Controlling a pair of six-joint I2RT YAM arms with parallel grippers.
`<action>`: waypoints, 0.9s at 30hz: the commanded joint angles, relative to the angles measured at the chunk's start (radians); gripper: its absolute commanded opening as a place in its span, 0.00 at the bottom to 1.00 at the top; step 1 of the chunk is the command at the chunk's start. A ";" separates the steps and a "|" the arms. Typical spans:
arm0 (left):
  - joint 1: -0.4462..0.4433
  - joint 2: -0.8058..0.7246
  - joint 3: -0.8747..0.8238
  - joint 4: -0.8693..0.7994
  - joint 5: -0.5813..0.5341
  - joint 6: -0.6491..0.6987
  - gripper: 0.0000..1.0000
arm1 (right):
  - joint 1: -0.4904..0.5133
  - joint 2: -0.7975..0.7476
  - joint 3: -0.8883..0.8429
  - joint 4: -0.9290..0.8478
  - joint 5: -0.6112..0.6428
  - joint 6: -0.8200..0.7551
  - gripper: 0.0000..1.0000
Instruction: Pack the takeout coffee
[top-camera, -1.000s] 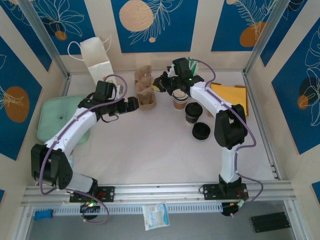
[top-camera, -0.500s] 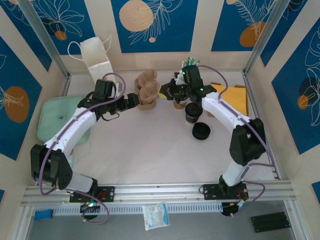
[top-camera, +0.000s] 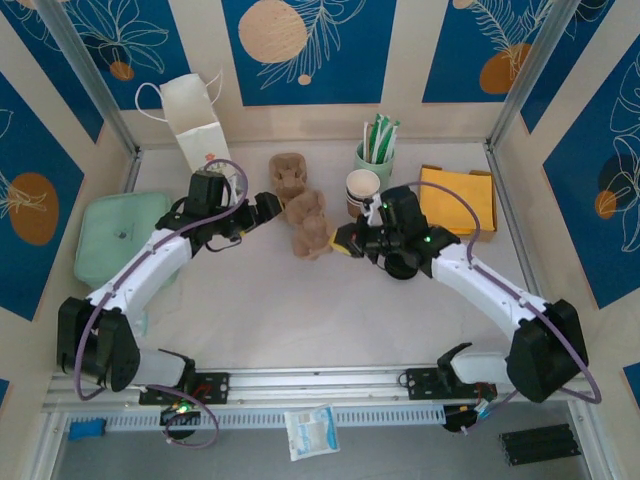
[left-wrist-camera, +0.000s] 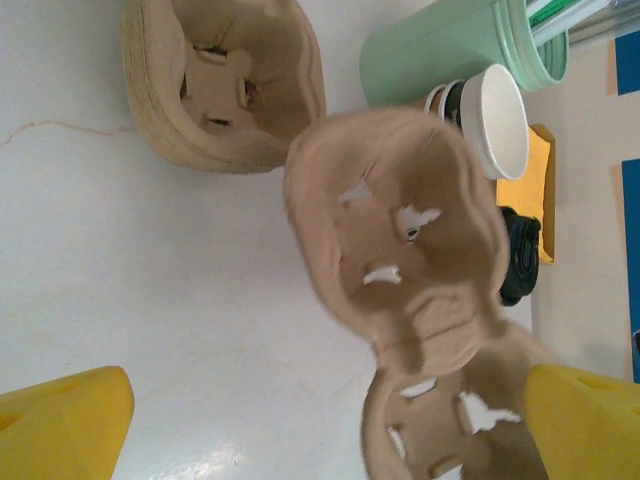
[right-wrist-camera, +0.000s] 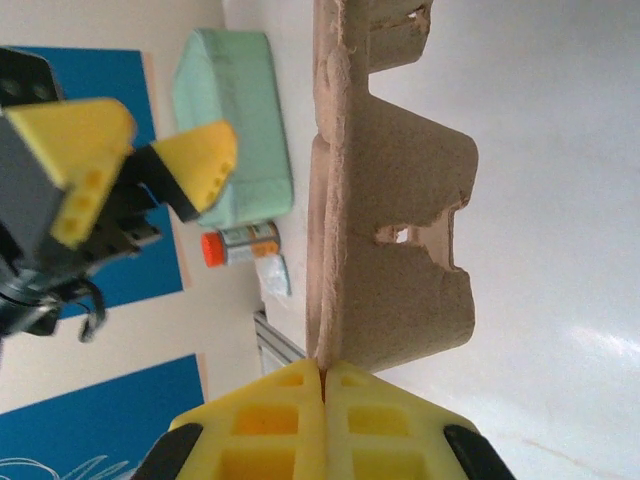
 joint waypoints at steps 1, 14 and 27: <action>-0.030 -0.027 -0.017 0.020 0.031 0.000 0.99 | 0.013 -0.056 -0.096 0.015 0.015 0.021 0.00; -0.192 0.008 -0.091 -0.008 -0.072 0.046 0.99 | 0.011 -0.041 -0.287 0.011 0.058 0.003 0.00; -0.253 0.084 -0.093 0.016 -0.107 0.061 0.99 | 0.003 -0.064 -0.251 -0.202 0.167 -0.085 0.27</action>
